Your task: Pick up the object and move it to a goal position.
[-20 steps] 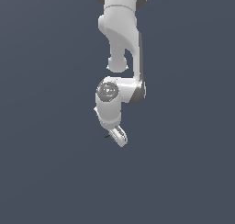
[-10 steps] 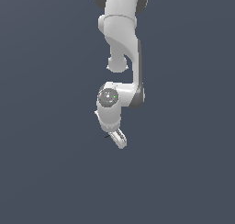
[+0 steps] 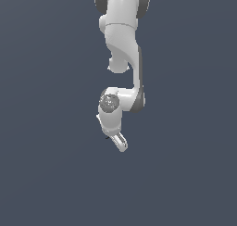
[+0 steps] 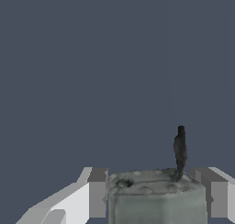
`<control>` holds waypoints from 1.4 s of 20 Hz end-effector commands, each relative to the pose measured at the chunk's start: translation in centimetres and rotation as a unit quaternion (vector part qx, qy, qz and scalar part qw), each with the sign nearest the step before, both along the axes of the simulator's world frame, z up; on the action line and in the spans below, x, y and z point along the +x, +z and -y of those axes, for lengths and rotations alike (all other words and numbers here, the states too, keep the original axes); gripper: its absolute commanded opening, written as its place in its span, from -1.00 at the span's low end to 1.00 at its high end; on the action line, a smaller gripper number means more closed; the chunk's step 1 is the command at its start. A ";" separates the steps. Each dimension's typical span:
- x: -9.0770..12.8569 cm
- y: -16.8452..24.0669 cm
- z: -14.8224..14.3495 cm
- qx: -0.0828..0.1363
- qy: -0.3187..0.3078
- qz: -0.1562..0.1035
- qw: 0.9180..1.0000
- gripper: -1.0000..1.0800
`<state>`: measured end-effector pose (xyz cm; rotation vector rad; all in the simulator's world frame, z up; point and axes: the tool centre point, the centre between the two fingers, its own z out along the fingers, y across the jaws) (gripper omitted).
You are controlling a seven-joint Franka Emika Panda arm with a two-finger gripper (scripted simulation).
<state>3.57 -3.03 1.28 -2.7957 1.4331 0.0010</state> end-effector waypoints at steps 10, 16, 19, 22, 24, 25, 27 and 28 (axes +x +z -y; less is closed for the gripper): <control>0.0 0.1 0.0 0.000 0.000 0.000 1.000 -1.00; -0.4 1.5 -0.1 0.000 0.000 0.000 1.000 -1.00; -0.8 2.8 -0.2 0.000 0.000 0.000 1.000 -1.00; -1.4 4.5 -0.2 0.001 0.000 0.000 1.000 -1.00; -1.8 6.0 -0.3 0.001 0.000 0.000 1.000 -1.00; -2.0 6.8 -0.3 0.001 0.000 0.000 1.000 -1.00; -2.6 8.5 -0.4 0.001 0.000 0.000 1.000 -1.00; -2.9 9.5 -0.4 0.001 0.000 0.000 1.000 -1.00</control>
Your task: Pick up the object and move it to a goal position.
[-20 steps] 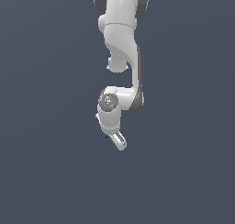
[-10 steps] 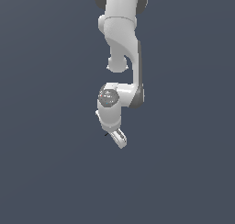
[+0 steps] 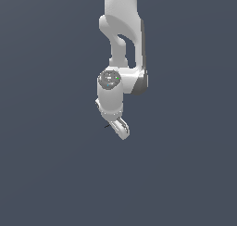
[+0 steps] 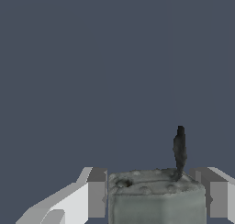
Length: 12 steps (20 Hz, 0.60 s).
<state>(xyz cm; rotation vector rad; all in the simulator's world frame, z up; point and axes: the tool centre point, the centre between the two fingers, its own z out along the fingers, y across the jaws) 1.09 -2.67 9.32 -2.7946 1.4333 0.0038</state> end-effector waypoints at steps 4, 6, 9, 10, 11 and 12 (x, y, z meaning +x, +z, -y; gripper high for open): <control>-1.6 5.4 -0.2 0.000 0.000 0.001 1.000 -1.00; -2.2 7.4 -0.3 0.000 0.000 0.001 1.000 -1.00; -3.1 10.6 -0.4 0.000 0.000 0.001 1.000 -1.00; -3.4 11.7 -0.4 0.000 -0.001 0.001 1.000 -1.00; -3.7 12.9 -0.4 0.000 -0.001 0.001 1.000 -1.00; -4.0 14.0 -0.5 0.000 -0.001 0.001 1.000 -1.00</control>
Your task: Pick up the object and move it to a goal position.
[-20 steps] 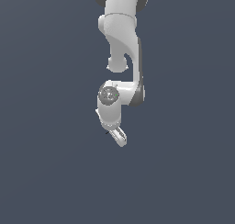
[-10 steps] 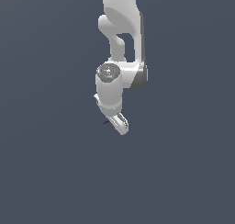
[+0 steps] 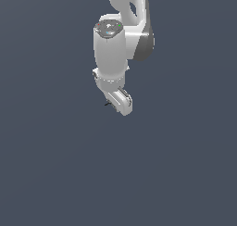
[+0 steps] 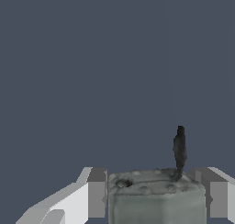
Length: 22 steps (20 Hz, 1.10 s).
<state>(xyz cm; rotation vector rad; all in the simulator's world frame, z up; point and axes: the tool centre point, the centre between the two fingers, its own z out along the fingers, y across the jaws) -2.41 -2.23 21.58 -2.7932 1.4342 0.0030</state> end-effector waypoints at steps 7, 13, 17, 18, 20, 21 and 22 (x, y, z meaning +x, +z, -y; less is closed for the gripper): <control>-2.7 9.7 -0.3 -0.001 0.000 0.000 1.000 -1.00; -4.1 15.3 -0.5 -0.002 0.000 0.000 1.000 -1.00; -4.7 18.0 -0.7 -0.002 0.000 0.000 1.000 -1.00; -4.8 18.5 -0.7 -0.002 0.000 0.000 1.000 -1.00; -5.0 19.4 -0.7 -0.002 0.000 0.000 1.000 -1.00; -5.0 19.7 -0.8 -0.002 0.000 0.000 1.000 -1.00; -5.1 20.0 -0.8 -0.002 0.000 0.000 1.000 -1.00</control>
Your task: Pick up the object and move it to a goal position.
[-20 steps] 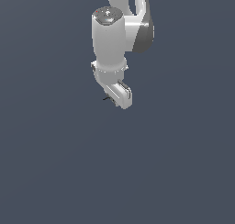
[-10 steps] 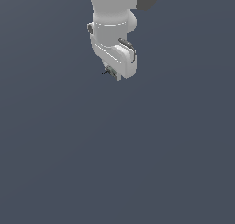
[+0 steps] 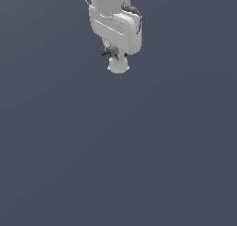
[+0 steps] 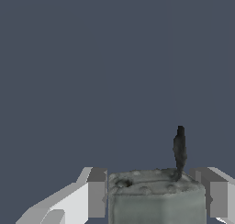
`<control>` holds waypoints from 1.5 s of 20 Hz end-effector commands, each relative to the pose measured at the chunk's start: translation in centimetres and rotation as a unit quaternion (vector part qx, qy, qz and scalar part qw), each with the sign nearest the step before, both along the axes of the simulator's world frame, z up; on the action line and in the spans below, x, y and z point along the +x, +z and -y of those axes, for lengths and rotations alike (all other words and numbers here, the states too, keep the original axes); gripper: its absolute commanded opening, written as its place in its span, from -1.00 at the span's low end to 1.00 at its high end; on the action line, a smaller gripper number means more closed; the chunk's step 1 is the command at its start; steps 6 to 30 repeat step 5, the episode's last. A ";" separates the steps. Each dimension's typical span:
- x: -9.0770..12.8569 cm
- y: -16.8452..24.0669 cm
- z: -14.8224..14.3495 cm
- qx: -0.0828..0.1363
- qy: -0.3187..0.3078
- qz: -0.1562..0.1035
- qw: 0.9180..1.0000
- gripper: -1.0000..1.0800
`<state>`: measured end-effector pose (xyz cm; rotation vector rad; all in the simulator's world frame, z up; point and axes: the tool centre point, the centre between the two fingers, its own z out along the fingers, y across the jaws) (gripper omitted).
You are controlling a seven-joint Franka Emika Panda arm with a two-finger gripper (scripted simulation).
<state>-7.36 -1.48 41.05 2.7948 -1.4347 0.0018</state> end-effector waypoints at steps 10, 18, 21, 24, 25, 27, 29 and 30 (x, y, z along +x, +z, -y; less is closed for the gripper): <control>-0.3 1.2 -0.1 0.000 0.000 0.000 1.000 -1.00; -0.3 1.2 -0.1 0.000 0.000 0.000 1.000 -1.00; -0.3 1.2 -0.1 0.000 0.000 0.000 1.000 -1.00; -0.3 1.2 -0.1 0.000 0.000 0.000 1.000 -1.00; -0.3 1.2 -0.1 0.000 0.000 0.000 1.000 -1.00; -0.3 1.2 -0.1 0.000 0.000 0.000 1.000 -1.00; -0.3 1.2 -0.1 0.000 0.000 0.000 1.000 -1.00; -0.3 1.2 -0.1 0.000 0.000 0.000 1.000 -1.00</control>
